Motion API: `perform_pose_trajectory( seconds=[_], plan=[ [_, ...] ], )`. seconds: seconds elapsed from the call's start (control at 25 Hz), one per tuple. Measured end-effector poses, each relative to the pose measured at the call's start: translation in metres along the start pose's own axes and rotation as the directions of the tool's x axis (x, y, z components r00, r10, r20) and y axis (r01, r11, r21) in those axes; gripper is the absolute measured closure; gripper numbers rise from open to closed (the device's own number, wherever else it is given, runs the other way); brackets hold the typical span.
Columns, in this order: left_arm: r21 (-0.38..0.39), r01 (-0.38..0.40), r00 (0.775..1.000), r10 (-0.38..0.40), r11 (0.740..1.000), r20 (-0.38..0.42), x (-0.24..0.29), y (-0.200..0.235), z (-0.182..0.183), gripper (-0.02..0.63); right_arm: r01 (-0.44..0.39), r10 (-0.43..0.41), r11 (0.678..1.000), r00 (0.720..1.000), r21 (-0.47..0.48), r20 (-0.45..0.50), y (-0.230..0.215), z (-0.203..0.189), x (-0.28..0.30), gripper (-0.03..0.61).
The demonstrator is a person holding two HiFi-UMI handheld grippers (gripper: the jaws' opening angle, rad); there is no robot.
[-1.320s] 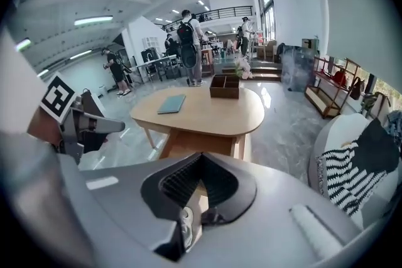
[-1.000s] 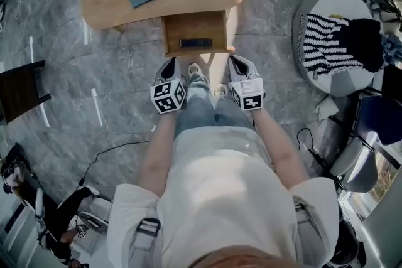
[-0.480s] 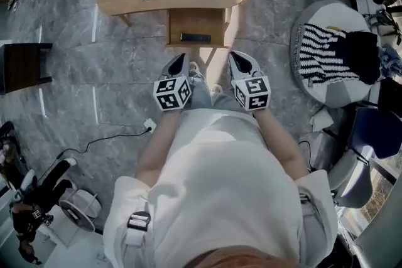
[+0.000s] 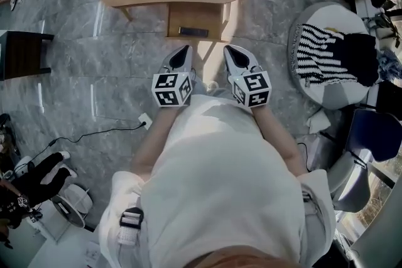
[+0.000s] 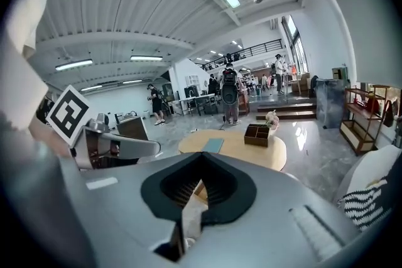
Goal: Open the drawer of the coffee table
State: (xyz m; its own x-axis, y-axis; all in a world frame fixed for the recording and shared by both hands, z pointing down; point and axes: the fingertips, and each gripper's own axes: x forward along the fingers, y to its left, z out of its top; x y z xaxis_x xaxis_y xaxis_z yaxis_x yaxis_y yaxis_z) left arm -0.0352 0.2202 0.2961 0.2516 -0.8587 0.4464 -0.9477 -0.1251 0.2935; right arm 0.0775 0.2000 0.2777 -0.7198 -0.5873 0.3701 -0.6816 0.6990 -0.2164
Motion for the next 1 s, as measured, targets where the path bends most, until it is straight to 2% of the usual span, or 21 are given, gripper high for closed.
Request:
perform_pose_trajectory(
  seconds=[0.36, 1.0],
  plan=[
    [0.007, 0.007, 0.999, -0.007, 1.000, 0.038, -0.008, -0.007, 0.016, 0.614, 0.001, -0.001, 1.000, 0.999, -0.006, 0.053, 0.005, 0.018, -0.011, 0.577],
    [-0.016, 0.003, 0.997, -0.002, 1.000, 0.078, -0.023, -0.003, 0.020, 0.614, -0.023, 0.028, 0.997, 0.998, -0.074, 0.064, 0.027, 0.023, -0.012, 0.578]
  ],
)
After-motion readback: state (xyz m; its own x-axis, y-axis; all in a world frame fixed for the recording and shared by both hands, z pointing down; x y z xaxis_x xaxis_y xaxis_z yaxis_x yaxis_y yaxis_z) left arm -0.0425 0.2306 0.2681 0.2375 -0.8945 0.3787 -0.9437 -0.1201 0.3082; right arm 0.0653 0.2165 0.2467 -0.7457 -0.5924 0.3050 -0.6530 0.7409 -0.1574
